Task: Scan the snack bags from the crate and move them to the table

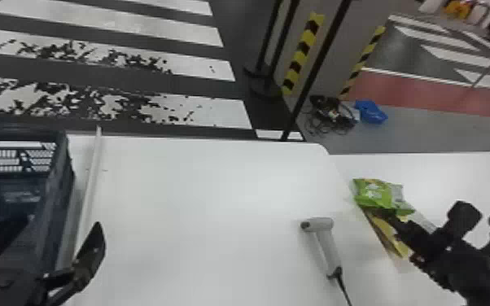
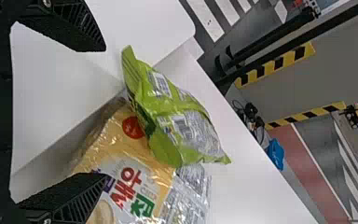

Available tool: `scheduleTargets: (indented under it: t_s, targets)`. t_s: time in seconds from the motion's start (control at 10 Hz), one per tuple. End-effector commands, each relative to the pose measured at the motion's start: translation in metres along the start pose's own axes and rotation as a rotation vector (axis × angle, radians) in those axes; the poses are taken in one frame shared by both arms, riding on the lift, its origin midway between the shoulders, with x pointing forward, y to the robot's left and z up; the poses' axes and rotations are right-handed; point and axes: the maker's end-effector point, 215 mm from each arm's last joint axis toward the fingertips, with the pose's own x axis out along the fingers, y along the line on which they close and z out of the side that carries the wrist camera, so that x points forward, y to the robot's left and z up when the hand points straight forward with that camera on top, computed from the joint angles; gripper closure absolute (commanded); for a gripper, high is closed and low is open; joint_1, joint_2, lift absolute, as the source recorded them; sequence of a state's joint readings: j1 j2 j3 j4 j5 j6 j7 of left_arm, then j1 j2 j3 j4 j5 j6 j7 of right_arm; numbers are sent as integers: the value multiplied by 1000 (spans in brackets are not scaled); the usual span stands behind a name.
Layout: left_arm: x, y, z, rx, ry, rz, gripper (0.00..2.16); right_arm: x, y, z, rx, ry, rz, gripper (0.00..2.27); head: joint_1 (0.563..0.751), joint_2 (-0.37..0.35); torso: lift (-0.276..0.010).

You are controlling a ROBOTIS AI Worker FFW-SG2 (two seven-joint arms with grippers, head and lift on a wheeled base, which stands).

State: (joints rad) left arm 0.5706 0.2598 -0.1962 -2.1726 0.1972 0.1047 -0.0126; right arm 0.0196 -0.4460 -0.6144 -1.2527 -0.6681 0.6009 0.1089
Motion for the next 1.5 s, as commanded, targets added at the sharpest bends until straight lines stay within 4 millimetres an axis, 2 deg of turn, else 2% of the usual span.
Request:
scheduleTargets:
  t_s: [0.0,0.4,0.5,0.6,0.7,0.9,1.1,1.4]
  targets:
    - [0,-2,6,2,-6,-3,9,-17,30,-15,-35,-18,54,29,695,-350,-95]
    - [-1,-3,16,9,-20,-6,9,-66,109,-33,-132,-104,189,29,695,-350,-95]
    - [-1,-2,16,9,-21,-4,9,-76,128,-43,-163,-133,215,26,695,-350,-95]
    - [-2,0,16,11,-20,3,9,-90,150,-43,-218,-207,242,26,695,-350,-95]
    - [-2,5,15,15,-17,19,9,-111,180,-37,-282,-314,284,29,695,-350,-95]
    - [-4,16,16,22,-10,41,9,-146,235,-47,-363,-396,341,33,695,-350,-95]
    - [-8,35,15,18,2,74,9,-166,280,-78,-382,-389,396,36,695,-328,-95]
    - [-22,52,16,18,7,127,9,-202,335,-142,-490,-347,454,39,695,-166,-95]
